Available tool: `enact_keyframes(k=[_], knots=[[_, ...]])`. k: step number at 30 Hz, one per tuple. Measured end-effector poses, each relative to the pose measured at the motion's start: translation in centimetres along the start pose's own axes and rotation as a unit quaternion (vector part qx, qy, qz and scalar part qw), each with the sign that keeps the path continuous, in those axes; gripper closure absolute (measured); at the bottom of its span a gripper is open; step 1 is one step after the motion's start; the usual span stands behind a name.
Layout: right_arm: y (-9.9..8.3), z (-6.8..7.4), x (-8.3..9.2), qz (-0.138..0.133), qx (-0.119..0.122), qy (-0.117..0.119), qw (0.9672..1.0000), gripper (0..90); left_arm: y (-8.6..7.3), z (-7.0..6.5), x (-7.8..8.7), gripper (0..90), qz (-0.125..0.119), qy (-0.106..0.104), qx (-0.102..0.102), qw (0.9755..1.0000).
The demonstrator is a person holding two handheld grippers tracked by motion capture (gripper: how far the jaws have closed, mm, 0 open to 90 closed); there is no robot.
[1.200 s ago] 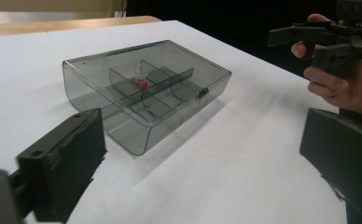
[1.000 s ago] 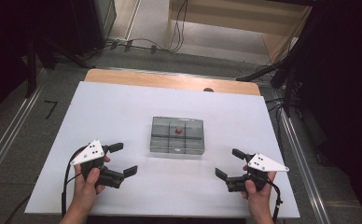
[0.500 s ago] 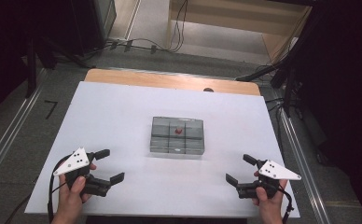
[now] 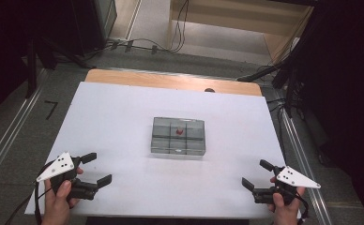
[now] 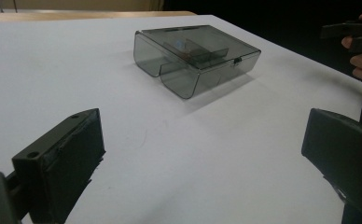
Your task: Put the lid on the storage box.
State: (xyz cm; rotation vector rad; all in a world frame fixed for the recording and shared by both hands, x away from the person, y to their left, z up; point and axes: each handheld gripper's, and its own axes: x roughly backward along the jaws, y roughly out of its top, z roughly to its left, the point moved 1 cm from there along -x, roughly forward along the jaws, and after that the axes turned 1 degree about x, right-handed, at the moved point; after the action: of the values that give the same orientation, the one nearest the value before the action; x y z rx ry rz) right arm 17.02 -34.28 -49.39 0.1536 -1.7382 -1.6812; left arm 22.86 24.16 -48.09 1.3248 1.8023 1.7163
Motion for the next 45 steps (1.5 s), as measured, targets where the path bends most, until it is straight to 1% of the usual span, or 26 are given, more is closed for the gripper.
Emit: enact_keyframes(k=[5, 9, 11, 16, 19, 24, 27, 31, 36, 37, 40, 43, 45], knots=[[-0.5, -1.3, 0.8, -0.006, -0.012, -0.012, 0.9998, 0.0, -0.3, 0.6, 0.9, 0.0, -0.001, 0.006, 0.003, 1.0], [-1.1, -2.4, 1.4, -0.005, -0.022, -0.021, 0.9995, 0.0, -0.7, 1.2, 1.6, 0.0, 0.0, 0.016, 0.005, 0.9999], [-1.4, -2.9, 1.7, -0.003, -0.026, -0.027, 0.9993, 0.0, -0.8, 1.7, 1.9, 0.0, -0.005, 0.021, 0.012, 0.9997], [-1.9, -4.0, 2.3, -0.006, -0.038, -0.04, 0.9984, 0.0, -1.1, 2.5, 2.3, 0.0, 0.002, 0.031, 0.013, 0.9994], [-2.2, -4.6, 2.7, -0.006, -0.045, -0.046, 0.9979, 0.0, -1.2, 2.9, 2.5, 0.0, 0.003, 0.032, 0.014, 0.9994], [-2.6, -5.3, 3.0, -0.009, -0.052, -0.053, 0.9972, 0.0, -1.5, 3.6, 3.0, 0.0, 0.004, 0.036, 0.017, 0.9992], [-2.8, -5.6, 3.2, -0.007, -0.055, -0.058, 0.9968, 0.0, -1.7, 4.1, 3.3, 0.0, 0.003, 0.043, 0.019, 0.9989], [-3.1, -6.1, 3.4, -0.007, -0.059, -0.065, 0.9961, 0.0, -1.8, 4.7, 3.8, 0.0, -0.005, 0.049, 0.025, 0.9985], [-3.4, -6.4, 3.5, -0.006, -0.065, -0.068, 0.9956, 0.0, -1.8, 5.1, 4.2, 0.0, -0.011, 0.055, 0.027, 0.9981], [-3.5, -6.5, 3.5, -0.007, -0.064, -0.068, 0.9956, 0.0, -1.9, 5.1, 4.2, 0.0, -0.013, 0.056, 0.03, 0.9979], [-3.6, -6.6, 3.5, -0.003, -0.068, -0.069, 0.9953, 0.0, -2.0, 5.3, 4.3, 0.0, -0.018, 0.053, 0.035, 0.9978], [-3.7, -6.6, 3.4, -0.002, -0.067, -0.069, 0.9954, 0.0, -2.3, 5.5, 4.0, 0.0, -0.017, 0.051, 0.042, 0.9977], [-3.8, -6.6, 3.2, 0.001, -0.066, -0.067, 0.9956, 0.0, -2.3, 5.5, 3.8, 0.0, -0.019, 0.051, 0.041, 0.9977]])
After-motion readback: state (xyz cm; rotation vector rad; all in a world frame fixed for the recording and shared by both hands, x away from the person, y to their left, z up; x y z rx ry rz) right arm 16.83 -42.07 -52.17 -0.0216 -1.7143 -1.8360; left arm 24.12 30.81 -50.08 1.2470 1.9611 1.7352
